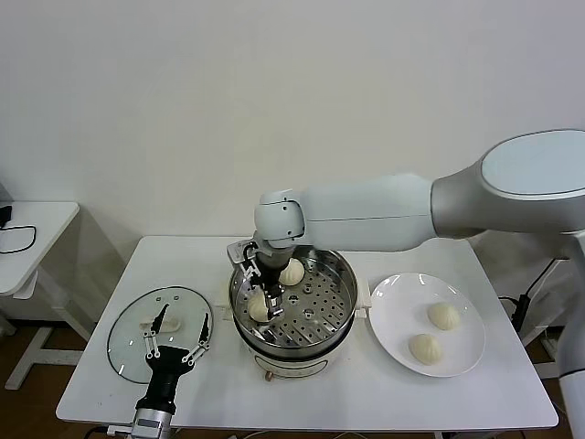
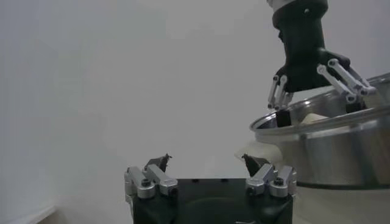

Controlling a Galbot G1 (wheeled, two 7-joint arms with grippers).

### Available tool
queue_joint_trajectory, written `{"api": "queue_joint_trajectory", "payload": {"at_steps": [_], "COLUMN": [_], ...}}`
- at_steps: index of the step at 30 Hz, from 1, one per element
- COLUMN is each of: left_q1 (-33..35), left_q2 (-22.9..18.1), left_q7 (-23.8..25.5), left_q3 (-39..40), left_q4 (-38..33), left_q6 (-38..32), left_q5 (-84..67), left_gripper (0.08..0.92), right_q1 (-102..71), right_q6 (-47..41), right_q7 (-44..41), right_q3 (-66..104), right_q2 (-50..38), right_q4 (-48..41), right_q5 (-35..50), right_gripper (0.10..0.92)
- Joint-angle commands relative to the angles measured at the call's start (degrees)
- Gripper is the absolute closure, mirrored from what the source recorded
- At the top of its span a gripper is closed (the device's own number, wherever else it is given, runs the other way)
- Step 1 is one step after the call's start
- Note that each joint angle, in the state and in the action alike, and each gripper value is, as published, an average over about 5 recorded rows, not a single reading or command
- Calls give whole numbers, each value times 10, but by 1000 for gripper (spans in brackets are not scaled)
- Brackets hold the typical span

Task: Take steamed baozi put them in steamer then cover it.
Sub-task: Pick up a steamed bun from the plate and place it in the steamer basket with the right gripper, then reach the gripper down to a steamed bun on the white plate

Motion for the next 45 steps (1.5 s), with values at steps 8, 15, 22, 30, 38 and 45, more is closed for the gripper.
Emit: {"api": "queue_joint_trajectory", "payload": {"at_steps": [8,15,22,30,38,45], "left_q1": [7,12,15,17,16,16], "left_q2": [-2,-3,-5,-7,-8,-7], "left_q7": [1,1,1,1,1,0], "left_q3": [0,0,-3,-9,-10,-10], "left_q4": [-10,-12,-14,-10,-7,-5], "left_q6": [4,5,6,6,7,7], "left_q5": [4,5,6,7,7,7], "left_gripper": [177,177,177,177,177,177], "right_q1": [54,2,-161,-273,-339,-354], "right_q6": [109,173,228,242,233,213], "right_q7": [-186,-278,-292,-248,-206,-186], "right_q3": [96,110,169,227,261,265], "right_q2": [-341,-457,-501,-490,-469,-458], "right_q4": [51,17,-22,-42,-61,-59], "right_q5": [-155,-211,-296,-353,-375,-361], "right_gripper": [203,203,203,203,203,203]}}
